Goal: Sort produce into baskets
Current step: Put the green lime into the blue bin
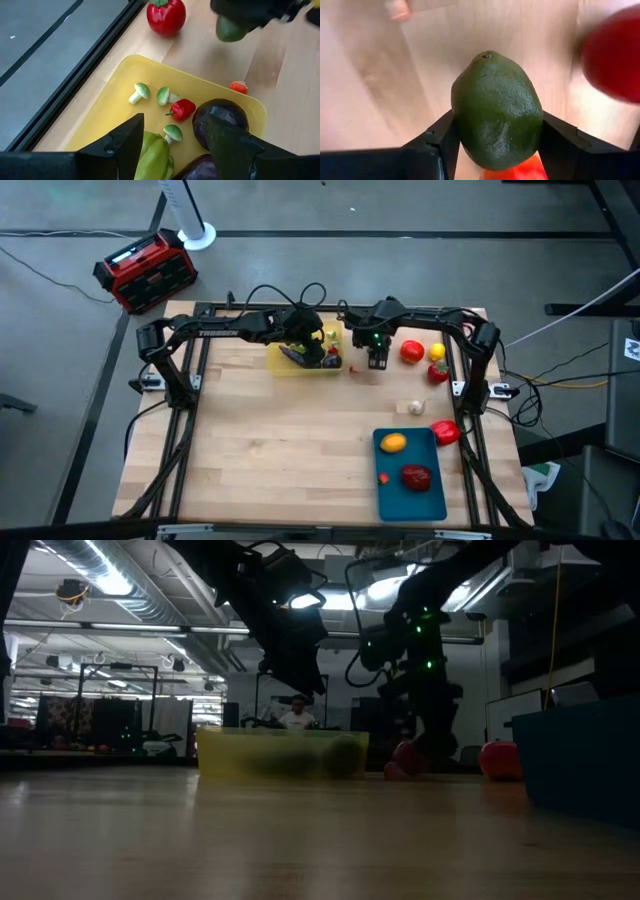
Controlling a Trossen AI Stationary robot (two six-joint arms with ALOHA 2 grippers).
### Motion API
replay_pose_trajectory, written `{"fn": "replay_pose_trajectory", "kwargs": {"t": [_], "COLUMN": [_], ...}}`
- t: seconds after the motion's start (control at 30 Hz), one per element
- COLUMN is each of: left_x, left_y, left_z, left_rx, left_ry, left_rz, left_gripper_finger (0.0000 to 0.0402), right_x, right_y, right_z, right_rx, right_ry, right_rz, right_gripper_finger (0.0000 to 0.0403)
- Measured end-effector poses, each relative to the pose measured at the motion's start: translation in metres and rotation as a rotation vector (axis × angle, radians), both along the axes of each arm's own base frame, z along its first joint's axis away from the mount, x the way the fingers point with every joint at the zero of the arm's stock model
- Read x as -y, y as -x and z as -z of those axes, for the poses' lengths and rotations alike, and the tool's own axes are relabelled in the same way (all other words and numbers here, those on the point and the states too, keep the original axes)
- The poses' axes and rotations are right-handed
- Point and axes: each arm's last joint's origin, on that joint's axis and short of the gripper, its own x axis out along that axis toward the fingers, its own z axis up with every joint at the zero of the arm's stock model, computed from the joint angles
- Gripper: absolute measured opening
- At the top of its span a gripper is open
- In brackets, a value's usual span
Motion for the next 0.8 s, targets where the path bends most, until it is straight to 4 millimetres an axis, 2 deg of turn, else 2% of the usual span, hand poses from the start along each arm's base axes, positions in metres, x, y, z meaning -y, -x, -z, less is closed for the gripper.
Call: {"fn": "replay_pose_trajectory", "kwargs": {"t": [0.13,0.3,0.57,0.8], "left_x": [0.0,0.0,0.006,0.013], "left_y": [0.0,0.0,-0.002,-0.005], "left_z": [0.0,0.0,0.0,0.0], "left_rx": [-0.001,0.001,0.004,-0.003], "left_ry": [-0.001,0.002,0.007,-0.005], "left_rz": [0.001,-0.001,0.01,0.045], "left_gripper_finger": [0.0205,0.0205,0.0205,0.0205], "right_x": [-0.007,-0.037,-0.113,-0.195], "right_y": [-0.002,-0.007,-0.007,0.002], "right_z": [-0.018,-0.041,-0.072,-0.088], "right_rx": [-0.023,-0.07,-0.059,-0.032], "right_ry": [-0.05,-0.098,-0.143,-0.108], "right_rz": [0.035,0.011,-0.038,-0.061], "right_gripper_finger": [0.0204,0.0206,0.0206,0.0206]}}
